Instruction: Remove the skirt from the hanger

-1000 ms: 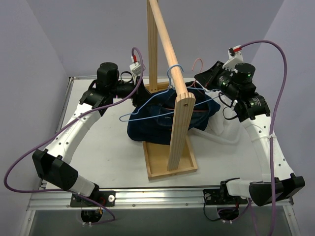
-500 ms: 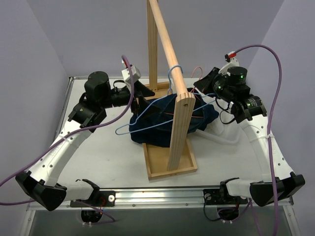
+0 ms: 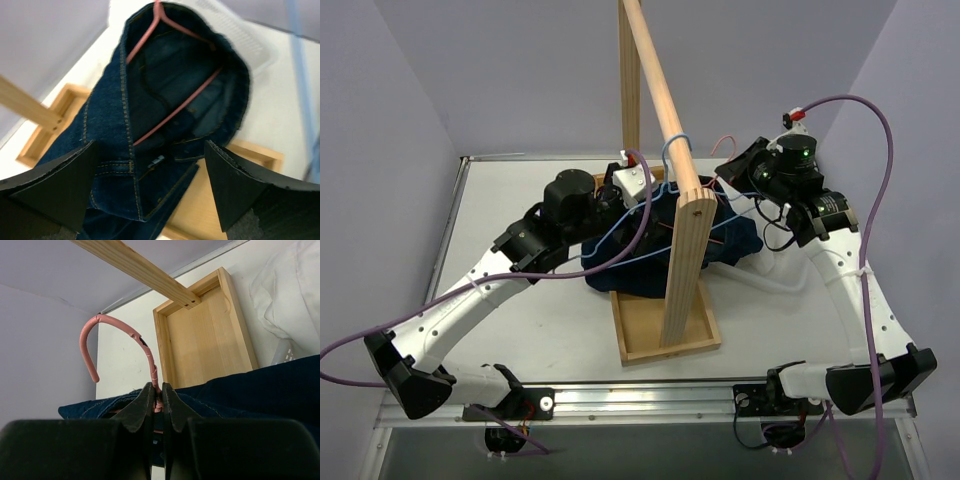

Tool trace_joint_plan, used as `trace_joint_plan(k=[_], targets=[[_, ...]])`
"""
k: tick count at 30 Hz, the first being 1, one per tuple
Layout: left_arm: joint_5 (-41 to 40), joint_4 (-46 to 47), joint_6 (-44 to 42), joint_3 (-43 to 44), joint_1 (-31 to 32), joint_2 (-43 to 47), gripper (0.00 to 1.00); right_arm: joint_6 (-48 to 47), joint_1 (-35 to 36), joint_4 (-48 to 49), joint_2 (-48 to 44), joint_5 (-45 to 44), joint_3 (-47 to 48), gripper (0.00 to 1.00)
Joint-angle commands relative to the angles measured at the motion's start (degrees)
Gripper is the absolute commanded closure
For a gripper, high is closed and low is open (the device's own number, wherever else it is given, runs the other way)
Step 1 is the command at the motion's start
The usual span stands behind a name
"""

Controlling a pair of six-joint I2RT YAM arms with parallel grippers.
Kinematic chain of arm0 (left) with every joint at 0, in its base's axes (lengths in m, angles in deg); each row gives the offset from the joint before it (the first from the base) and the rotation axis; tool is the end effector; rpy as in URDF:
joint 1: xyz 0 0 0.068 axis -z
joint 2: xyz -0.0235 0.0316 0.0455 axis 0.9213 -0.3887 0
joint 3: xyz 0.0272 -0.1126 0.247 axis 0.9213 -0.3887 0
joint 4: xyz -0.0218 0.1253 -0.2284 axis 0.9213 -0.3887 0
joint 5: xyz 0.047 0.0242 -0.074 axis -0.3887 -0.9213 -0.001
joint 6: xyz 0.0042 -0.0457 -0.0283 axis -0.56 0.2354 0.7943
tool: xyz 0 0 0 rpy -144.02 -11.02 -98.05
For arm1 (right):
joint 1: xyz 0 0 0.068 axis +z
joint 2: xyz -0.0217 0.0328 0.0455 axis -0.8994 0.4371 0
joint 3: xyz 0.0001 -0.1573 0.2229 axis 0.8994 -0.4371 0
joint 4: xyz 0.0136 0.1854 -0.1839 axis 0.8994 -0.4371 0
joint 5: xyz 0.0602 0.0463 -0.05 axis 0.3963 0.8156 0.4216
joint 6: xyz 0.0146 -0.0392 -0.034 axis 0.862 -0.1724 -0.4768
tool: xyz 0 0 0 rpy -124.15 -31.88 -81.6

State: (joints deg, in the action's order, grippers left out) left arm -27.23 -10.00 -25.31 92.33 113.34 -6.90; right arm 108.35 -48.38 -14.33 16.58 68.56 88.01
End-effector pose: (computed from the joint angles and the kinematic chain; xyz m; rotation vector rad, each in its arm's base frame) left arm 0.2023 -0.2202 0.4310 0.9480 1.6100 -0.6420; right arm 0.2730 0.0832 0.4576 0.2823 1.7715 0.8999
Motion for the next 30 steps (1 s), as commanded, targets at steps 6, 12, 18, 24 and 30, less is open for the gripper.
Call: trace_joint_plan(k=[6, 12, 18, 24, 30], targets=[[-26.94, 6.77, -5.08, -2.93, 1.68, -1.29, 0.05, 3.91, 1.70, 2.75, -0.72, -0.53, 3.01, 1.00], [-30.73, 7.83, -6.22, -3.11, 1.68, -2.08, 0.42, 3.12, 1.87, 2.04, -1.33, -0.35, 3.01, 1.00], [-32.50, 8.27, -6.66, -2.76, 1.51, -1.64, 0.94, -0.13, 1.87, -0.15, -2.21, -1.23, 3.19, 1.00], [-33.20, 4.85, -4.64, 2.51, 0.63, -3.23, 0.98, -4.87, 1.87, -0.85, -4.76, 0.52, 0.55, 1.00], [-32.50, 3.61, -1.92, 6.55, -2.62, -4.46, 0.98, -10.23, 1.87, -3.58, -8.71, 0.70, -2.96, 1.00]])
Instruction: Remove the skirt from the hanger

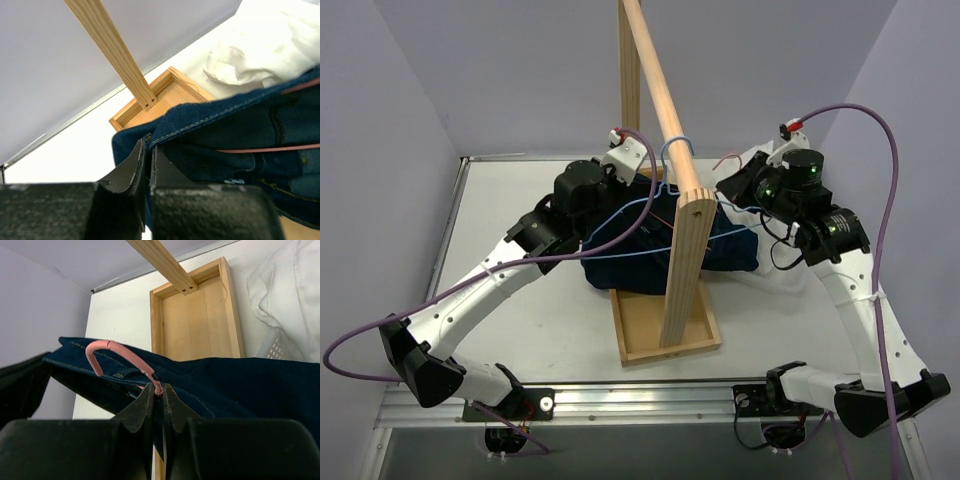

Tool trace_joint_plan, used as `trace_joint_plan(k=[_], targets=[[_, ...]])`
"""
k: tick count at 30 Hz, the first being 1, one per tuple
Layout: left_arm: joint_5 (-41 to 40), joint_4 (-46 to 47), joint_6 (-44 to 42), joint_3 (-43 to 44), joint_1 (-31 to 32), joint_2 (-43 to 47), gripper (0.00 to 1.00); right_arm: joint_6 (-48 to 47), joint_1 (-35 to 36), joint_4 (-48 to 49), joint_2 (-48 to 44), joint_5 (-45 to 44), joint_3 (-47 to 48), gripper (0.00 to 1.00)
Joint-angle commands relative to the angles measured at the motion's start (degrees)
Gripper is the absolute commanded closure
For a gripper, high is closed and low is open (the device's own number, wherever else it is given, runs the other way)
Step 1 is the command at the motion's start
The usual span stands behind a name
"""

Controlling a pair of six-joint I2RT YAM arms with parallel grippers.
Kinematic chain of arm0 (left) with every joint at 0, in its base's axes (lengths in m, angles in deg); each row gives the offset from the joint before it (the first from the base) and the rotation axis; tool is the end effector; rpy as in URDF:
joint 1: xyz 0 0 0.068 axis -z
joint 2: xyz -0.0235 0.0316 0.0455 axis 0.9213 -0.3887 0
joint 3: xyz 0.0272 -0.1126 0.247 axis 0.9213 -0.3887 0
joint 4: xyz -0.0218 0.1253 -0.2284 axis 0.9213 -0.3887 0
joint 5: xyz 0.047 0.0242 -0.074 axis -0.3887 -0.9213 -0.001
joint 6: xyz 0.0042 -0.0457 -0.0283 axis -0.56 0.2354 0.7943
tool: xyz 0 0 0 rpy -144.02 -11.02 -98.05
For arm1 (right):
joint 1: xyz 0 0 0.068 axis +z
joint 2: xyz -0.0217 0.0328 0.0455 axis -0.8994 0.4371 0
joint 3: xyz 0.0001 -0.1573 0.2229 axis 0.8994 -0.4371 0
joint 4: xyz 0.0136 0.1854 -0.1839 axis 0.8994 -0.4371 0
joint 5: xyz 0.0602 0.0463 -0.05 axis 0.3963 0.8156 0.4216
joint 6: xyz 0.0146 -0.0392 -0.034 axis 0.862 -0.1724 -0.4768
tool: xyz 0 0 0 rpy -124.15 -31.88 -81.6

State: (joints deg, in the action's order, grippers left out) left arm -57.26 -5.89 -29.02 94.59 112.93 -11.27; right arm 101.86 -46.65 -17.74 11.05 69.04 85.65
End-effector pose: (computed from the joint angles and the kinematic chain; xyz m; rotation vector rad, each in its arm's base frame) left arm 0.2325 -0.2218 0.4303 0.6140 1.6686 -0.1337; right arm 0.2412 0.0826 0.4615 0.1482 1.7816 0.8467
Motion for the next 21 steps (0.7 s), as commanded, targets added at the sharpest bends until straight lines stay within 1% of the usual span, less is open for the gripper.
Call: trace_joint_plan(k=[1, 3, 5, 9, 11, 12, 15, 17, 21], targets=[[-2.21, -0.15, 2.50, 4.31, -2.64, 0.26, 0.98, -4.36, 0.15, -0.87, -3.88, 1.35, -0.78, 1.00], [-1.94, 1.51, 2.94, 3.96, -3.35, 1.05, 0.98, -5.33, 0.23, -1.93, -4.41, 1.80, -1.13, 1.00], [-3.51, 1.79, 4.08, 4.48, -3.79, 1.23, 0.98, -6.82, 0.15, -3.42, -5.20, 1.80, -1.31, 1.00], [-3.96, -0.75, 6.63, 7.47, -6.68, -0.08, 0.98, -7.88, 0.15, -3.78, -6.79, 3.56, -2.45, 1.00], [-2.39, -1.11, 9.09, 8.26, -8.18, -0.09, 0.98, -8.41, 0.15, -4.13, -7.75, 4.61, -3.33, 1.00], [-0.90, -0.76, 9.79, 8.26, -9.92, 0.09, 0.98, -8.50, 0.15, -4.30, -8.02, 4.70, -3.68, 1.00], [0.96, 1.87, 9.89, 8.00, -10.47, 1.67, 0.98, -9.81, 0.15, -5.44, -8.90, 4.70, -5.79, 1.00], [2.45, 2.93, 11.82, 8.43, -11.17, 2.37, 0.98, -10.34, 0.24, -5.54, -9.51, 4.62, -7.97, 1.00], [2.89, 0.47, 13.49, 11.25, -12.66, 1.23, 0.98, -10.34, 0.15, -5.01, -11.35, 4.53, -10.01, 1.00]])
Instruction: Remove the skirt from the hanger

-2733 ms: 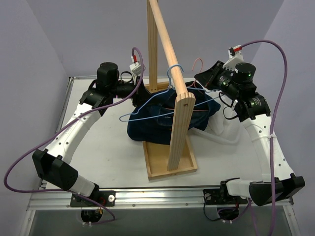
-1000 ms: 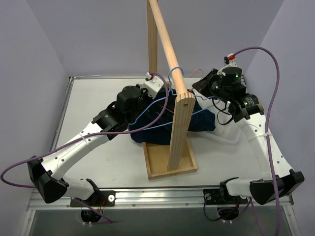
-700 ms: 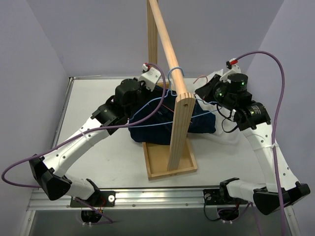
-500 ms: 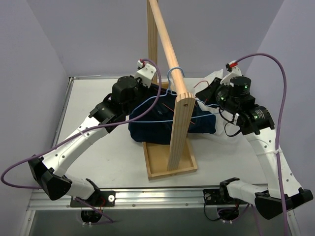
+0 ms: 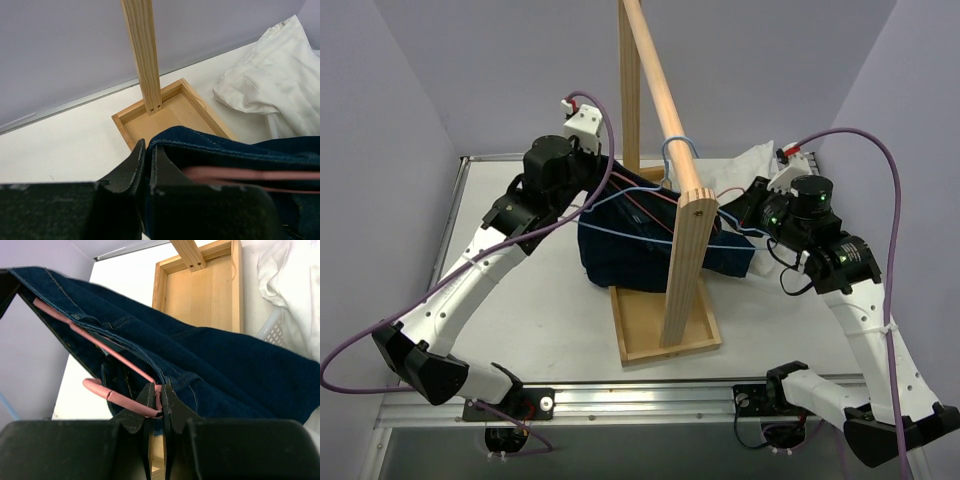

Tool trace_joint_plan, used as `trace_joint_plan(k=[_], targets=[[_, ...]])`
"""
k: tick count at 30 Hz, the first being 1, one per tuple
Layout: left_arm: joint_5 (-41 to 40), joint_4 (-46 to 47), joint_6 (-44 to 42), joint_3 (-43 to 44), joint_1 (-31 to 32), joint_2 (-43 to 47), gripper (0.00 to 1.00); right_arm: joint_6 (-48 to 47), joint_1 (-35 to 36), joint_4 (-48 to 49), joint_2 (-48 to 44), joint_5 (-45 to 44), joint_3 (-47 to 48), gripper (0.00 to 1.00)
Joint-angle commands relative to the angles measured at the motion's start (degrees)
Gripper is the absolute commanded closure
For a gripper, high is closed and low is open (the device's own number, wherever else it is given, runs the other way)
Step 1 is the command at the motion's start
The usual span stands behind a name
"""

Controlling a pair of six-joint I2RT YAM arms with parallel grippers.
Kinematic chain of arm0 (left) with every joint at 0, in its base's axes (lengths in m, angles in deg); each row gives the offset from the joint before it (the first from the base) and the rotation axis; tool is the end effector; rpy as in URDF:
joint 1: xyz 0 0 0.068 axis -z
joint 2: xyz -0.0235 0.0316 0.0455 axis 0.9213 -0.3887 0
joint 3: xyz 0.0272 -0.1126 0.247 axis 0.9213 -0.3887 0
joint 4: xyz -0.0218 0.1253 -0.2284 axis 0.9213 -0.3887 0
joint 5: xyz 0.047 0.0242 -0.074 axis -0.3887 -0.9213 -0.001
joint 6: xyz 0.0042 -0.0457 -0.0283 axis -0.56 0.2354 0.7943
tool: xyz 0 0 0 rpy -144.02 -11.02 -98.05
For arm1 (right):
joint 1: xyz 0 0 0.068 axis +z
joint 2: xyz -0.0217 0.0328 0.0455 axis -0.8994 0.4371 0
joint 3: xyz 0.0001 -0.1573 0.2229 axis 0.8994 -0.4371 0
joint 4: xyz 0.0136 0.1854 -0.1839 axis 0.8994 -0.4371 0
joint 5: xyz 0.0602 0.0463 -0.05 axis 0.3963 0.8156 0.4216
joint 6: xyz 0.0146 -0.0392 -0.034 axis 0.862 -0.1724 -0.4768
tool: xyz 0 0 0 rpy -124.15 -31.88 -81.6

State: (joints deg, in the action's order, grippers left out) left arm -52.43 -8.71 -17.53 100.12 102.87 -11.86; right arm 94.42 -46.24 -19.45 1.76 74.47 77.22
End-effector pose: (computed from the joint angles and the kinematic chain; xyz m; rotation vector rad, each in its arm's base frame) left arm 0.2633 -0.1781 0.4548 0.3389 1.7188 -0.2383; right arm 0.2004 0.0748 0.4446 -0.0447 1.7972 0.8361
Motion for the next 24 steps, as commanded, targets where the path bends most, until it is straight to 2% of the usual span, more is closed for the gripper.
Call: trace_joint_plan(k=[1, 5, 11, 19, 24], targets=[[-1.68, 2.59, 1.99, 6.07, -2.79, 1.30, 0.98, -2.91, -0.27, -3.04, -2.24, -1.15, -1.49, 1.00], [0.08, -0.57, 3.48, 5.46, -3.84, 0.50, 0.98, -1.95, -0.27, -1.55, -3.30, -1.42, -0.17, 1.00], [7.19, 0.12, 5.77, -2.53, -6.56, 2.52, 0.98, -1.06, -0.36, -1.45, -1.90, -3.09, 4.57, 1.00], [14.76, 1.00, 8.49, -13.52, -7.18, 7.70, 0.98, -2.92, -0.44, 0.82, 10.57, -1.07, 18.89, 1.00], [21.07, 7.14, 10.07, -22.73, -7.36, 12.01, 0.98, 0.95, -0.53, 4.69, 17.51, 3.75, 28.47, 1.00]])
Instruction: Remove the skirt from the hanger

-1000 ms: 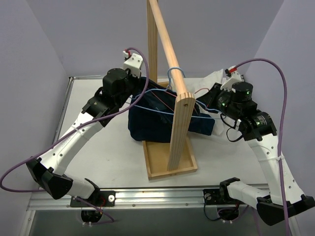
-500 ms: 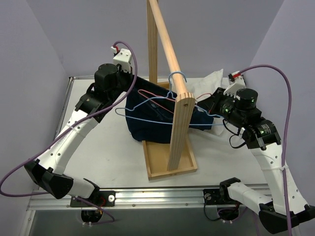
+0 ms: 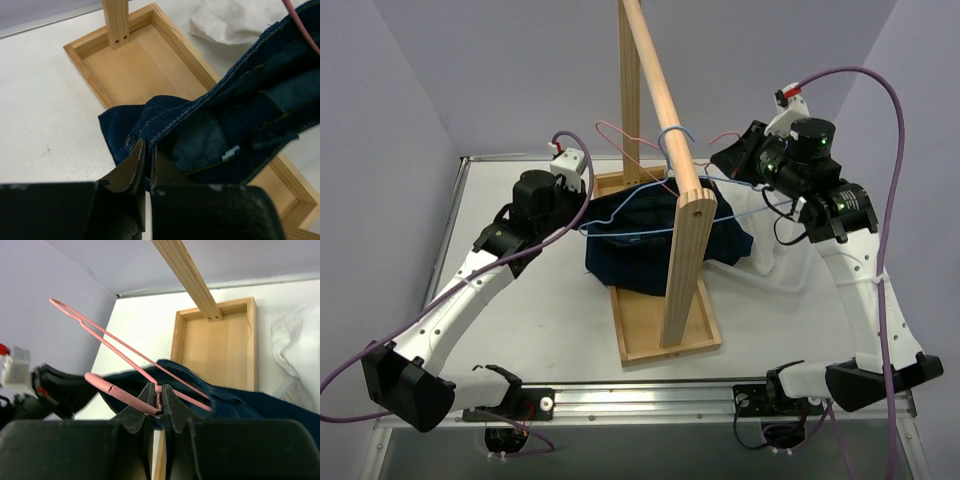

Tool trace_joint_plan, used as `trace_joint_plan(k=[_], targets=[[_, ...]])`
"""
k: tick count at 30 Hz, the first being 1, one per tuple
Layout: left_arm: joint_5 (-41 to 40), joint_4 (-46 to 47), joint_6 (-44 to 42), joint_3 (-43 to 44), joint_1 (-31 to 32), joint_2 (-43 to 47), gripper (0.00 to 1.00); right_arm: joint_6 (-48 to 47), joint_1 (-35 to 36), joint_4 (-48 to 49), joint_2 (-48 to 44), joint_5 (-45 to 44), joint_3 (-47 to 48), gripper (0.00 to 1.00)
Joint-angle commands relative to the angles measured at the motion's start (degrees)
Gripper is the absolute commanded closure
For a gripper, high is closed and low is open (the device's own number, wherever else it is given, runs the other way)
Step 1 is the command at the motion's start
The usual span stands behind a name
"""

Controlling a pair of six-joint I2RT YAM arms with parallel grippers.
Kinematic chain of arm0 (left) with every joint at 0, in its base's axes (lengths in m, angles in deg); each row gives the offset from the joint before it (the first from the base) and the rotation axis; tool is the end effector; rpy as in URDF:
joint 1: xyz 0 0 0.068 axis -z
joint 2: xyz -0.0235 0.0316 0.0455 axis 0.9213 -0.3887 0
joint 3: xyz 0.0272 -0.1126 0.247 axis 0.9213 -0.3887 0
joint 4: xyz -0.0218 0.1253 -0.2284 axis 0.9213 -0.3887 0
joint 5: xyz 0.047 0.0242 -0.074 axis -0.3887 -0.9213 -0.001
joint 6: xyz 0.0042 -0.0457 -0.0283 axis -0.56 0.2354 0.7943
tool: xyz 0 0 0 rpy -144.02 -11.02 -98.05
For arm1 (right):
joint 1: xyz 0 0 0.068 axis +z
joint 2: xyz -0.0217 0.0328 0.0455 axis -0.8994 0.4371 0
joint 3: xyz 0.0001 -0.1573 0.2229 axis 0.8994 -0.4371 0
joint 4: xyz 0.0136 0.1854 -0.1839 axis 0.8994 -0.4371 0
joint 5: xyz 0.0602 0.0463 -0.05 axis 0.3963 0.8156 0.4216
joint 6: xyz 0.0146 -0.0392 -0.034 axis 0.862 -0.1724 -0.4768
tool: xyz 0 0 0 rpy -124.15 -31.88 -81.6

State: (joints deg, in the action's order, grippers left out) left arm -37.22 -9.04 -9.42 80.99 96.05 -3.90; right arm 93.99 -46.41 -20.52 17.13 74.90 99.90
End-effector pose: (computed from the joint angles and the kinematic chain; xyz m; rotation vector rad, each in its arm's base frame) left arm 0.2556 -0.1414 0.3786 0.3443 1.9485 -0.4378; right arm 0.2472 0.0893 0.5111 -0.0751 1.6849 0.8467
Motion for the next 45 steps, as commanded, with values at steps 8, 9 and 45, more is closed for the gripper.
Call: trace_joint_plan(k=[8, 9, 45], targets=[[10.71, 12.05, 2.58, -11.10, -0.45, 7.84, 0.98, 1.31, -1.15, 2.87, 11.74, 7.11, 19.94, 1.00], [11.23, 12.14, 2.76, -11.62, -0.54, 8.02, 0.95, 1.04, -1.06, 1.74, 13.05, 7.11, 22.04, 1.00], [65.65, -5.42, -14.98, 9.02, -13.28, 3.45, 0.01, -18.03, -8.80, -8.38, 4.01, 28.90, -3.70, 1.00]])
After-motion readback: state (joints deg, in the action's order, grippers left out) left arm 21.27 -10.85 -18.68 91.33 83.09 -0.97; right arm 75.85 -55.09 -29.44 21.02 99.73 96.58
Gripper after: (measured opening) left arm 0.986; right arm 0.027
